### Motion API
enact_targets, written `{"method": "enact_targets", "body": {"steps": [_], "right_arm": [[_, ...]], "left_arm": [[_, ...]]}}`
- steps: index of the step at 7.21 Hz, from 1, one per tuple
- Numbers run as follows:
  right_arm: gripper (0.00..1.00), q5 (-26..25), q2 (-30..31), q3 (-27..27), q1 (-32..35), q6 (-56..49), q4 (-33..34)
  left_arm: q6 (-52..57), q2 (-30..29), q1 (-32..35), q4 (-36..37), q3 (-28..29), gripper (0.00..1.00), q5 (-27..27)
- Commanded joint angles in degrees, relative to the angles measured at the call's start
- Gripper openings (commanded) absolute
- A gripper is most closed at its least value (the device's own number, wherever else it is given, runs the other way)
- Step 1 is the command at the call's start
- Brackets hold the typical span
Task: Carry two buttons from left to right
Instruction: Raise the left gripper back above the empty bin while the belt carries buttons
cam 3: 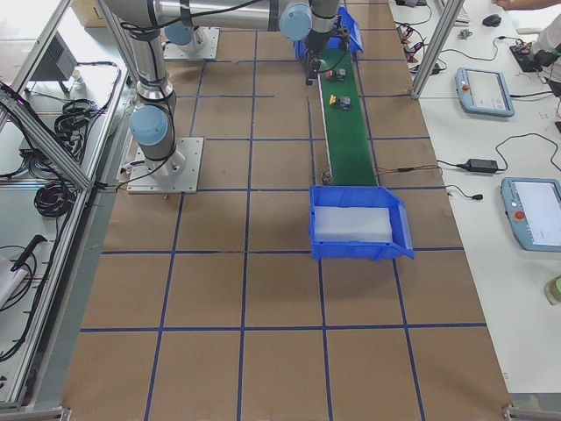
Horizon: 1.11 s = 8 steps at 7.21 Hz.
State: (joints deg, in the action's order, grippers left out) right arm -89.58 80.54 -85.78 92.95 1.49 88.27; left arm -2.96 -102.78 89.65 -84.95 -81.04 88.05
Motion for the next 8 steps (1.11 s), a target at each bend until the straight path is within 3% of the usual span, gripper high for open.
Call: {"method": "enact_targets", "body": {"steps": [1, 3, 8], "right_arm": [[1.0, -0.1, 0.0, 0.0, -0.1, -0.2, 0.2], [1.0, 0.2, 0.0, 0.0, 0.0, -0.2, 0.4], [1.0, 0.6, -0.6, 0.8, -0.1, -0.2, 1.4]], "left_arm": [[1.2, 3.9, 0.7, -0.6, -0.7, 1.0, 0.2], [1.2, 8.6, -0.3, -1.9, -3.7, 1.0, 0.6], [1.0, 11.0, -0.6, -5.2, -3.6, 1.0, 0.3]]}}
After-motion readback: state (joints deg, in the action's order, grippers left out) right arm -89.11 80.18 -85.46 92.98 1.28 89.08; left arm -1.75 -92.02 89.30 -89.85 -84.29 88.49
